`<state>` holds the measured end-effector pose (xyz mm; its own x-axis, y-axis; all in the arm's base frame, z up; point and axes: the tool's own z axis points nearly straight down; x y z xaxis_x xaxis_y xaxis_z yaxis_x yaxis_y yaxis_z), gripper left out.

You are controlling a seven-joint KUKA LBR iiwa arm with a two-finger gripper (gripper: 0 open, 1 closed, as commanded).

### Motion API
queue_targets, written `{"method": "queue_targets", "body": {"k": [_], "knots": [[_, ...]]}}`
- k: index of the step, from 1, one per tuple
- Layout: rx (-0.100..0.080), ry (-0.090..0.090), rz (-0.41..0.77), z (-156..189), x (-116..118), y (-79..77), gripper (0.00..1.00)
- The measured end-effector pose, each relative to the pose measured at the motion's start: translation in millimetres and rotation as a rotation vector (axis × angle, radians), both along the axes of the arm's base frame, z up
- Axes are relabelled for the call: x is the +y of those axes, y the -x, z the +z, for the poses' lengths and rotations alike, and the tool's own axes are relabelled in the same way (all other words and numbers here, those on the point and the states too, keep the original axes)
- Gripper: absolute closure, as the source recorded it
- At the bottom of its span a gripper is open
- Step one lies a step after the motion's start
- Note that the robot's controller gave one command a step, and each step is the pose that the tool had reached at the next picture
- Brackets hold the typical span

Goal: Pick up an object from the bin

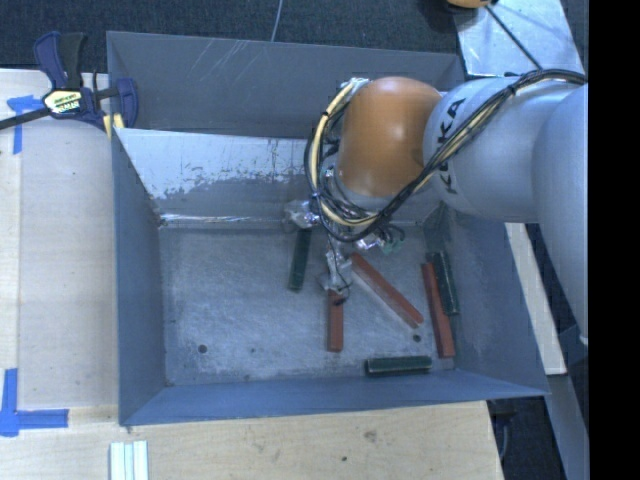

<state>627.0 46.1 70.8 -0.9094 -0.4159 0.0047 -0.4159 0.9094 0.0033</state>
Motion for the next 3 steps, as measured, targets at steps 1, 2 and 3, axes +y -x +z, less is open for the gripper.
{"method": "queue_targets", "body": {"k": [1,2,3], "knots": [[-0.012,-0.002,-0.007,1.4,-9.9,-1.5,1.0],[-0.012,-0.002,-0.009,1.4,-10.0,-1.5,1.0],[-0.015,0.0,-0.012,60.0,-10.1,-4.3,1.0]]}}
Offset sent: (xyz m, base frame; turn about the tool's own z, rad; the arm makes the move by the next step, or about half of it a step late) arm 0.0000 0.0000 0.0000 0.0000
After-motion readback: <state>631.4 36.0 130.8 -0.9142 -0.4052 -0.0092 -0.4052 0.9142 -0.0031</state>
